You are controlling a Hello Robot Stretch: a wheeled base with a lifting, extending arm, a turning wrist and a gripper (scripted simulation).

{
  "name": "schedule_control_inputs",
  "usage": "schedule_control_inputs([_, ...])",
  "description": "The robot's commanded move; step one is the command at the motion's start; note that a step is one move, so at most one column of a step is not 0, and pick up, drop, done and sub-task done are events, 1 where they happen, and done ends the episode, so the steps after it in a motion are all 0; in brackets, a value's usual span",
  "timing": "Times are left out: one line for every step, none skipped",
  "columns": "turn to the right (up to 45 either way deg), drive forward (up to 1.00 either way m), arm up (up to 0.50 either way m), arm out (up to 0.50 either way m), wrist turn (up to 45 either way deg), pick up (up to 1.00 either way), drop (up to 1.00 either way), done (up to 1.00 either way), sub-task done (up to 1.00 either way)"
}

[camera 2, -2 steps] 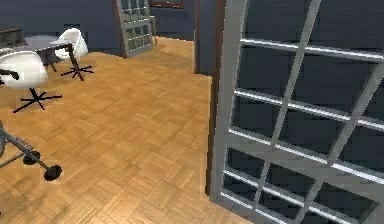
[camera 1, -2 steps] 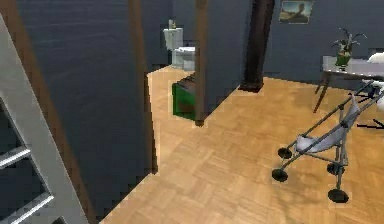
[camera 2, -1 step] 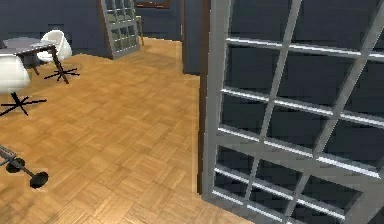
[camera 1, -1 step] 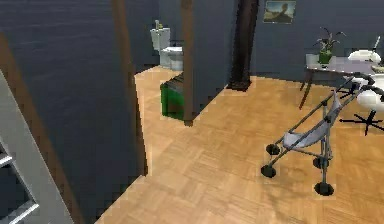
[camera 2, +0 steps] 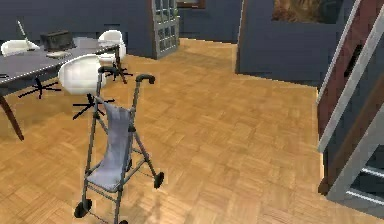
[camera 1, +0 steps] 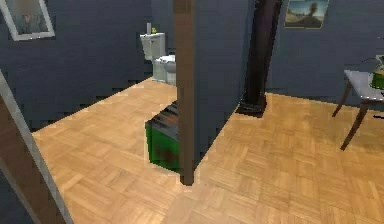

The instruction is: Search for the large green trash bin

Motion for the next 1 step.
schedule_control_inputs([0.0,0.55,0.00,0.00,0.0,0.00,0.00,0.00,0.00])
